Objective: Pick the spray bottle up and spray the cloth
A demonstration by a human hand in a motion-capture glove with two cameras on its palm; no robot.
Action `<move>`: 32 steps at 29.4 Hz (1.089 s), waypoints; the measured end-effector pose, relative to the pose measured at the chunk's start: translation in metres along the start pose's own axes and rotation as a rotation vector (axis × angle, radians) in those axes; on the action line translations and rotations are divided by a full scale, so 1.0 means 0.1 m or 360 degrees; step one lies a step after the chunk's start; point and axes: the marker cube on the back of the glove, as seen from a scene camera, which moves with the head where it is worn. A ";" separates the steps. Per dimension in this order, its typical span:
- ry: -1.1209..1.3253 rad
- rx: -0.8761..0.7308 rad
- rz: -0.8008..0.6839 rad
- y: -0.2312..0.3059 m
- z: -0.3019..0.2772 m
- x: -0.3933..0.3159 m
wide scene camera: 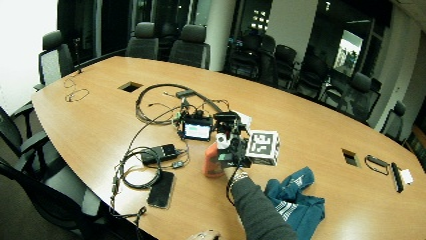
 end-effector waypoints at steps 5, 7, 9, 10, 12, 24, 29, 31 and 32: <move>0.0021 -0.0002 0.0012 0.04 0.01 0.04; 0.0026 -0.0019 0.0027 0.04 0.04 0.07; 0.0034 -0.0037 0.0060 0.05 0.07 0.11; 0.0042 -0.0046 0.0077 0.06 0.09 0.13; 0.0069 -0.0068 0.0106 0.07 0.14 0.18; 0.0201 -0.0515 0.0377 0.21 0.51 0.26; 0.0319 -0.0739 0.0322 0.47 0.42 0.07; 0.0412 -0.0819 0.0168 0.57 0.35 -0.09; 0.0457 -0.0863 0.0085 0.61 0.31 -0.17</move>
